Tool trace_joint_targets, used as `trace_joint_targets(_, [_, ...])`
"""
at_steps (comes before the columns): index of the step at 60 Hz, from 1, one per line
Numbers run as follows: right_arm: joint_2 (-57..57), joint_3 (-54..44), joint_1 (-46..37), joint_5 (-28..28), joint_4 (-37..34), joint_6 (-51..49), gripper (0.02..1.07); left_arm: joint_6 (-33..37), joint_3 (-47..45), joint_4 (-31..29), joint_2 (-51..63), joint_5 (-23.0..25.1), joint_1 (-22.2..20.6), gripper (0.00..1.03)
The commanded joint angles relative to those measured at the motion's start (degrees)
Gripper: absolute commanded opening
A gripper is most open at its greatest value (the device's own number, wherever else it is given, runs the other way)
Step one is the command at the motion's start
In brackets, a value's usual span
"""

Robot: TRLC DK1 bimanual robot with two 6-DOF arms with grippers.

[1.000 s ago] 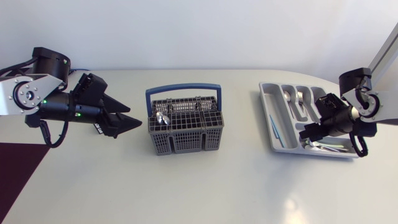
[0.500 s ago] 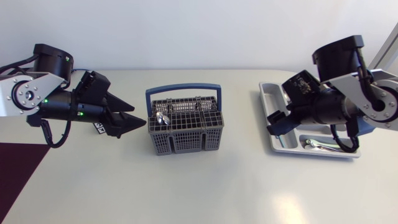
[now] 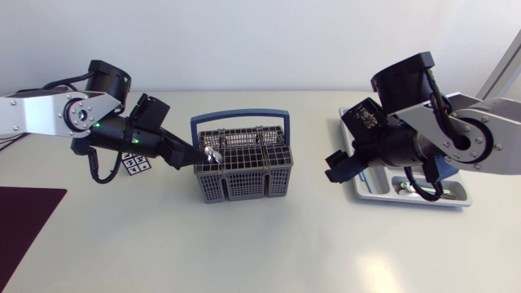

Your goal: Transfer all utensils from the basket to the drawer tray.

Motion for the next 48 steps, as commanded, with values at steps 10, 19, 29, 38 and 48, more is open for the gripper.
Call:
trace_joint_targets(10, [1.3, 0.25, 0.4, 0.52, 1.61, 1.24, 0.85, -4.56, 4.26, -0.25, 3.84, 0.46, -2.04, 0.46])
trace_joint_targets(19, [1.3, -0.36, 0.31, 0.52, 2.14, 0.97, 0.85, -5.79, 4.96, -0.16, 5.43, 0.46, -2.04, 0.29])
trace_joint_targets(29, [1.21, -0.71, -0.21, 0.52, 2.93, 0.53, 0.85, -6.67, 5.23, -0.16, 5.95, 0.46, -1.77, 0.14])
trace_joint_targets(38, [0.95, -1.33, -0.13, 0.52, 3.11, 0.44, 0.85, -7.37, 5.14, -0.16, 5.95, 0.55, -1.68, 0.03])
trace_joint_targets(48, [0.25, -1.68, -0.13, 0.52, 3.11, 0.18, 0.85, -8.69, 5.32, -0.25, 4.46, 0.82, -1.42, 0.03])
